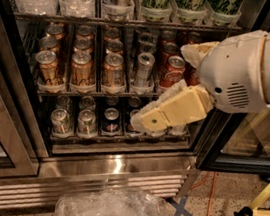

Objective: Pick redbull can from top shelf of fridge

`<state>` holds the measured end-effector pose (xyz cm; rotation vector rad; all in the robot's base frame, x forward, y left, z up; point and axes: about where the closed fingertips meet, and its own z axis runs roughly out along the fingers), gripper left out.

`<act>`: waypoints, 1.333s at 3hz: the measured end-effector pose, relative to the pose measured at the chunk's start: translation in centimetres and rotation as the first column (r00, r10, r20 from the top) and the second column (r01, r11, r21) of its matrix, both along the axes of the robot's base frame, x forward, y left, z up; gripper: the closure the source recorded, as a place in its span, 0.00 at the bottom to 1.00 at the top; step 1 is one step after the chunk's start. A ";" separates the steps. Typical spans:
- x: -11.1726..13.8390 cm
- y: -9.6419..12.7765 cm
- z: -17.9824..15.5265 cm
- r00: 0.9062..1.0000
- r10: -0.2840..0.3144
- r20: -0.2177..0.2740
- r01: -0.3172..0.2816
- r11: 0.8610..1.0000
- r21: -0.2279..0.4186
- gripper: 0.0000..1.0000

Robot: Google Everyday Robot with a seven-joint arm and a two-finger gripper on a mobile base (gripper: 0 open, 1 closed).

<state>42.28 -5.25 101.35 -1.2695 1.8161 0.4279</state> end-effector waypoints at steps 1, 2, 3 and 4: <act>0.6 2.9 0.9 0.999 -0.036 -0.006 0.036 0.988 0.150 0.00; -0.7 5.9 2.2 1.000 -0.030 0.006 0.027 0.968 0.248 0.00; -1.1 6.6 3.2 1.000 -0.024 0.009 0.020 0.961 0.275 0.00; -1.1 6.6 3.2 1.000 -0.024 0.009 0.020 0.961 0.274 0.00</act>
Offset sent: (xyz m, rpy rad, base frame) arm -0.0197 0.0905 0.0295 0.3840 -0.0091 -0.0185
